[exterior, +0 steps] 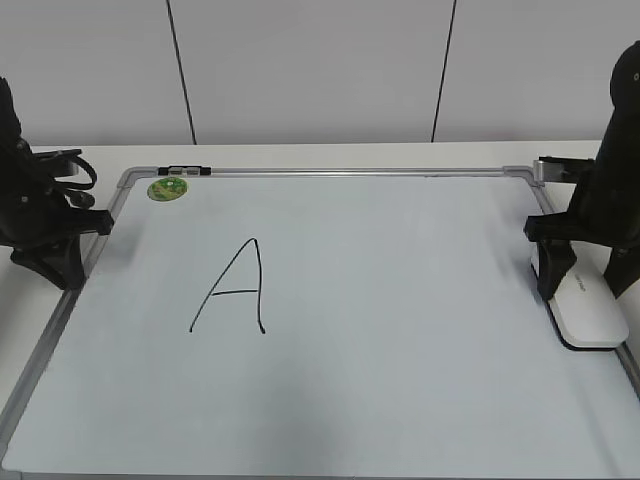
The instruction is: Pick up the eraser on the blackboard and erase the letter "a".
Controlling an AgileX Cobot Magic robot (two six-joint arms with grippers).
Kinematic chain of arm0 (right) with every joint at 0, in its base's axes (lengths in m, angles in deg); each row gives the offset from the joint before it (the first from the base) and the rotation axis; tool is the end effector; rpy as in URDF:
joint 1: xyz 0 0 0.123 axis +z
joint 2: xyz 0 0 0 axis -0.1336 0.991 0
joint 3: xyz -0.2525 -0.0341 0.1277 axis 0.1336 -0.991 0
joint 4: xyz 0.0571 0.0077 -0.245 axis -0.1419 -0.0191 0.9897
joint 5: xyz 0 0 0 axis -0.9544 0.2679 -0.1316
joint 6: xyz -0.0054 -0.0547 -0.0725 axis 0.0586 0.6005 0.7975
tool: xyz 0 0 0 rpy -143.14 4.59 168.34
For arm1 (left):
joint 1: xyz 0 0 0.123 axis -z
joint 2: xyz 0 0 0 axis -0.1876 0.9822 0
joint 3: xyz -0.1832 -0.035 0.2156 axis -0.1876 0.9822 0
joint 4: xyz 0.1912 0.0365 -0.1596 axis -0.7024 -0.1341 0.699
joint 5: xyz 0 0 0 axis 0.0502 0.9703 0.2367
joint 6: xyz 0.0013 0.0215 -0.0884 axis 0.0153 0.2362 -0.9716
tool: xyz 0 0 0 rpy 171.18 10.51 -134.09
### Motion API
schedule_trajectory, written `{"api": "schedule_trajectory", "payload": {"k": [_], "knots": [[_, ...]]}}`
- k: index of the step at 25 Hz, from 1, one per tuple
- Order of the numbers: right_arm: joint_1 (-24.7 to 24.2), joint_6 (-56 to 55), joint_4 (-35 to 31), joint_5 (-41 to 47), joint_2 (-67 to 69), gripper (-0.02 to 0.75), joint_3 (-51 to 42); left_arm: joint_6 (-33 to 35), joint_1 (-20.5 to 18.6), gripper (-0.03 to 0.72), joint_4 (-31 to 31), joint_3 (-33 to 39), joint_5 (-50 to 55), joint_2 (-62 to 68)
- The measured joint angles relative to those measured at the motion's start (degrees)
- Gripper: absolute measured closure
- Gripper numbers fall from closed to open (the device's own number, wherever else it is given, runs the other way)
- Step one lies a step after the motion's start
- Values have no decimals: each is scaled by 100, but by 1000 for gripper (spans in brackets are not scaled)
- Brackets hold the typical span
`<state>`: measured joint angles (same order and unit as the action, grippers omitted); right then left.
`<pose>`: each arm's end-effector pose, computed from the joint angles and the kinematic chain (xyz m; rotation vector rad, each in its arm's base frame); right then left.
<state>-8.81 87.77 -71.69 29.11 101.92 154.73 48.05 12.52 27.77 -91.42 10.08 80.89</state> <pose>0.3954 -0.0007 0.1539 -0.0114 -3.0065 -0.1222 0.4074 -0.0230 0.1297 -0.1296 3.0969 -0.1891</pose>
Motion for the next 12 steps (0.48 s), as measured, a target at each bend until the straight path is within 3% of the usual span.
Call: {"api": "schedule_trajectory", "payload": {"k": [8,12], "knots": [[0,0,-37,22,0,133,189,0,0,620,13,-26,62,9],[0,-55,97,22,-74,131,504,0,0,581,13,-116,197,9]]}}
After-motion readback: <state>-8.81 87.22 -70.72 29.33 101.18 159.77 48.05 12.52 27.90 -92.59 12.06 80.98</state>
